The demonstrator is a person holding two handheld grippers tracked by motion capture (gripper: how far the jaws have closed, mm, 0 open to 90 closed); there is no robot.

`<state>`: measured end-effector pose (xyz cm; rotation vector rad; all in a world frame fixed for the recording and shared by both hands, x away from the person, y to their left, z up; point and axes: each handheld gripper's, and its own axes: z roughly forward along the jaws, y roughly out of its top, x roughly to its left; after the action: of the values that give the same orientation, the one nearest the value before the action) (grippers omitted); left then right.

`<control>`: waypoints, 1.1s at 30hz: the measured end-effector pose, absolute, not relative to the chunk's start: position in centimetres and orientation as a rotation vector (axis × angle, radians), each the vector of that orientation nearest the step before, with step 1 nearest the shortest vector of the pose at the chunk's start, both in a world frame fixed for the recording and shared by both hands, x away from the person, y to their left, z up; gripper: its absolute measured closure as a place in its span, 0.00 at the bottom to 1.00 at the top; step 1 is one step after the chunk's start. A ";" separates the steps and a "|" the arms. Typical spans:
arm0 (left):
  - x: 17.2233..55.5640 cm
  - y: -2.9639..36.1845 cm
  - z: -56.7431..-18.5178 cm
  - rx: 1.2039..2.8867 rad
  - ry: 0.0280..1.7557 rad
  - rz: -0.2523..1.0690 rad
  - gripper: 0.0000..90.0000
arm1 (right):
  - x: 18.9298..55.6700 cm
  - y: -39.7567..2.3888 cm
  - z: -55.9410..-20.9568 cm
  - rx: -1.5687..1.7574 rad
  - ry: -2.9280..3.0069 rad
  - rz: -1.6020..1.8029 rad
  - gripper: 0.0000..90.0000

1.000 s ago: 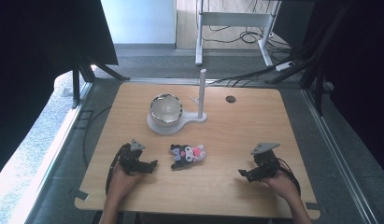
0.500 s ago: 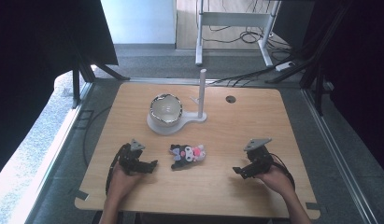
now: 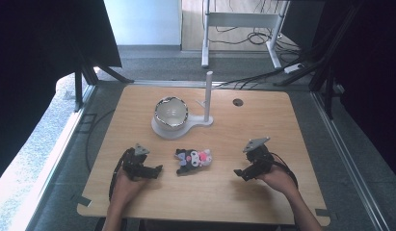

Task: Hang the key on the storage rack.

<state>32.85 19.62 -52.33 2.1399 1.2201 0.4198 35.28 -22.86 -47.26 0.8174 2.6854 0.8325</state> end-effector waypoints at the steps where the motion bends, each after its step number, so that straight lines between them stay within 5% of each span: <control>1: 32.9 19.6 -52.3 2.140 1.220 0.420 0.00 | 35.5 -22.5 -47.3 0.808 2.697 0.824 0.03; 33: 32.8 19.6 -52.3 2.137 1.222 0.420 0.00 | 38.3 -16.4 -46.0 0.526 2.850 0.698 0.09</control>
<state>32.85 19.60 -52.34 2.1369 1.2224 0.4202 38.31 -16.41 -46.00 0.5259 2.8500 0.6977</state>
